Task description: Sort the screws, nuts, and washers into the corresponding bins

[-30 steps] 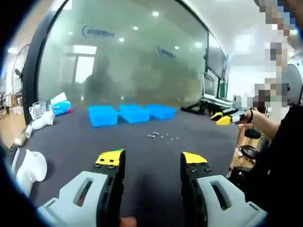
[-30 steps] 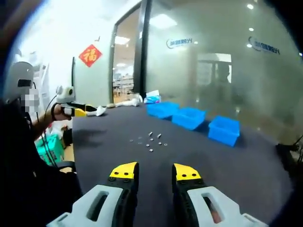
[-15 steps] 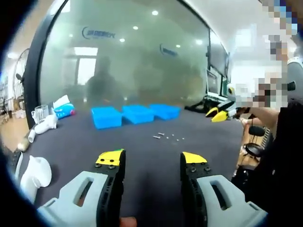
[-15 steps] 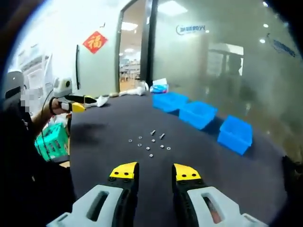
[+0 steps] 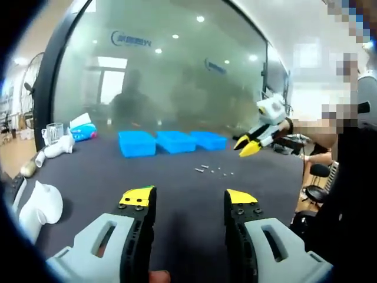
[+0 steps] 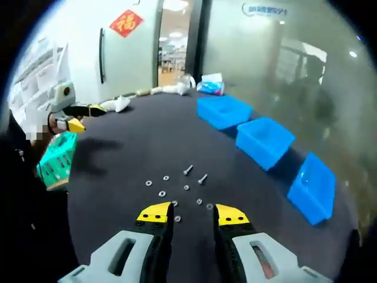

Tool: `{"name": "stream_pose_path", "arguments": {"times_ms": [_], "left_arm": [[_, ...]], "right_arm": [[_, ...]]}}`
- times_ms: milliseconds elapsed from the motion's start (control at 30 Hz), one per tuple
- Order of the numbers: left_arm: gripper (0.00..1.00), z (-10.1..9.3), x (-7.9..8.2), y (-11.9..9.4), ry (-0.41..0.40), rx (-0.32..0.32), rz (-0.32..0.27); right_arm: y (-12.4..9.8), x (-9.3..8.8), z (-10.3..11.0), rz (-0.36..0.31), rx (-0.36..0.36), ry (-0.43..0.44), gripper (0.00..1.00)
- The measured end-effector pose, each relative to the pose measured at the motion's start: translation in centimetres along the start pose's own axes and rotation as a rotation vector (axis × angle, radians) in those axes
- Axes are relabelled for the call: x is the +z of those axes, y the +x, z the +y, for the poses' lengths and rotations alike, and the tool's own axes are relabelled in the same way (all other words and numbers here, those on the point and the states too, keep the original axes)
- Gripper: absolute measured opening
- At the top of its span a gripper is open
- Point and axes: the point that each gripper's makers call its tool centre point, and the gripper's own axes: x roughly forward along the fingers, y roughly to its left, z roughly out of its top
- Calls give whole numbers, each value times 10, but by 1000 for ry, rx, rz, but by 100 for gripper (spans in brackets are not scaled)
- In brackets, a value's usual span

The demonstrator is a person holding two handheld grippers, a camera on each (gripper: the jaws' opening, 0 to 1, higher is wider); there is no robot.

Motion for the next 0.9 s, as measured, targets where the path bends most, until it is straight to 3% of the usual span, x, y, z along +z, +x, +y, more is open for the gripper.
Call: {"name": "stream_pose_path", "arguments": {"times_ms": [267,467,900], "left_arm": [[45,2,-1,-1,8,6,-6],[45,4,-4,-4,14,21,-6],[45,9,-8,-10,-1,31,-14]], "right_arm": [[42,11,-3,97,35,34,23],[69,7,-5,189,28,37,22],[89,1,-12,279,10,33,18]]}}
